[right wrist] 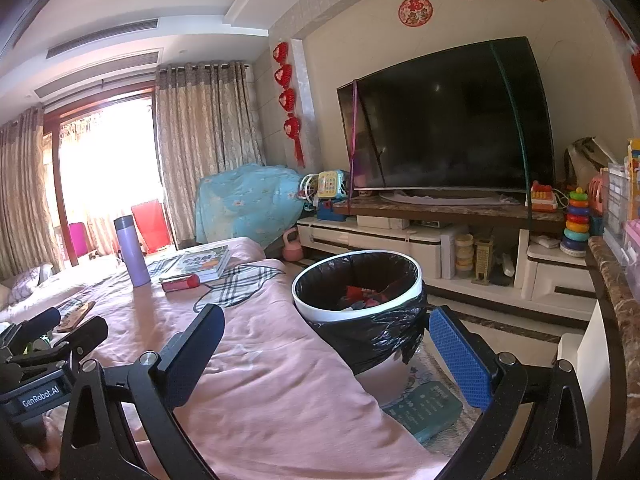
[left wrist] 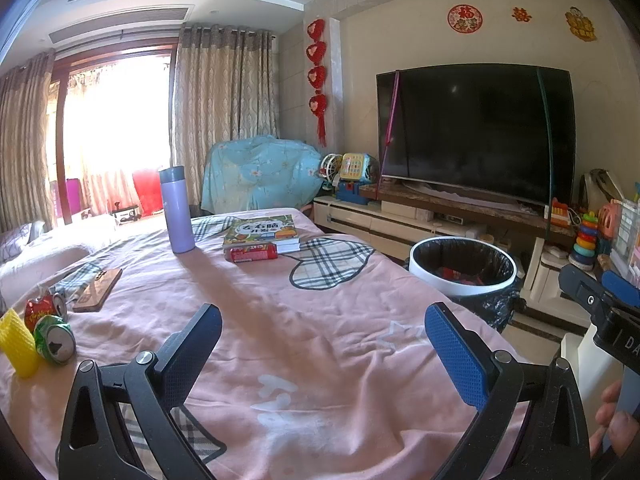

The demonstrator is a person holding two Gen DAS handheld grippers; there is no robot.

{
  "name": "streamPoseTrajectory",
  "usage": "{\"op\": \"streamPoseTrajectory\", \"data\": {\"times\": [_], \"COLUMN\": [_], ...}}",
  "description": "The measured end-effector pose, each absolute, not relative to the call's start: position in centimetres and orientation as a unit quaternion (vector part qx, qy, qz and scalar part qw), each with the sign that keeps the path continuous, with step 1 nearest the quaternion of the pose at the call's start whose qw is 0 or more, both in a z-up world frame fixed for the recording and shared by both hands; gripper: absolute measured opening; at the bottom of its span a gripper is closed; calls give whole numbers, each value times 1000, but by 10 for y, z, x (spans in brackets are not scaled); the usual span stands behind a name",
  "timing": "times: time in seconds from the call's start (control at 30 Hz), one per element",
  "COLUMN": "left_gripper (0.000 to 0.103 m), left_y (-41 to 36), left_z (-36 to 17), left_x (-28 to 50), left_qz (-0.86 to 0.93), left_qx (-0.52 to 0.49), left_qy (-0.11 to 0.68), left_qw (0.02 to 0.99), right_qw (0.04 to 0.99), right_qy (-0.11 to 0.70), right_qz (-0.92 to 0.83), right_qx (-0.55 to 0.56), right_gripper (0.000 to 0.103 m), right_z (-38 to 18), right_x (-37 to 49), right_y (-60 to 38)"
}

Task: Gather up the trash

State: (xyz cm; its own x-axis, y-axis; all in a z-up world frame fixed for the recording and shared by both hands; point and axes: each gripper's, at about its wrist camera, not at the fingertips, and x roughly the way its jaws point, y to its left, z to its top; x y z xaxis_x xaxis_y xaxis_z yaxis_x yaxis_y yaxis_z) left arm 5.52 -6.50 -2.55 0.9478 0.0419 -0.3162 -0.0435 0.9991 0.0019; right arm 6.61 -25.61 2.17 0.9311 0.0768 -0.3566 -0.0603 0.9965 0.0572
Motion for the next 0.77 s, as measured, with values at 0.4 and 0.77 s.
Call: {"op": "streamPoseTrajectory", "data": {"times": [0.4, 0.77], "left_gripper": [102, 102], "left_y": [-60, -58], "left_z": [-28, -28], "left_x": [59, 63], "left_qz": [17, 10], "left_qx": [-7, -4], "left_qy": [166, 174], "left_qw": [986, 985], "right_qw": [981, 977], "right_qy": [189, 204], "right_qz": [38, 46], "right_qx": [27, 31], "right_gripper": [103, 103], "right_z": [18, 14], "right_x": [67, 76], "right_y": [-250, -251]}}
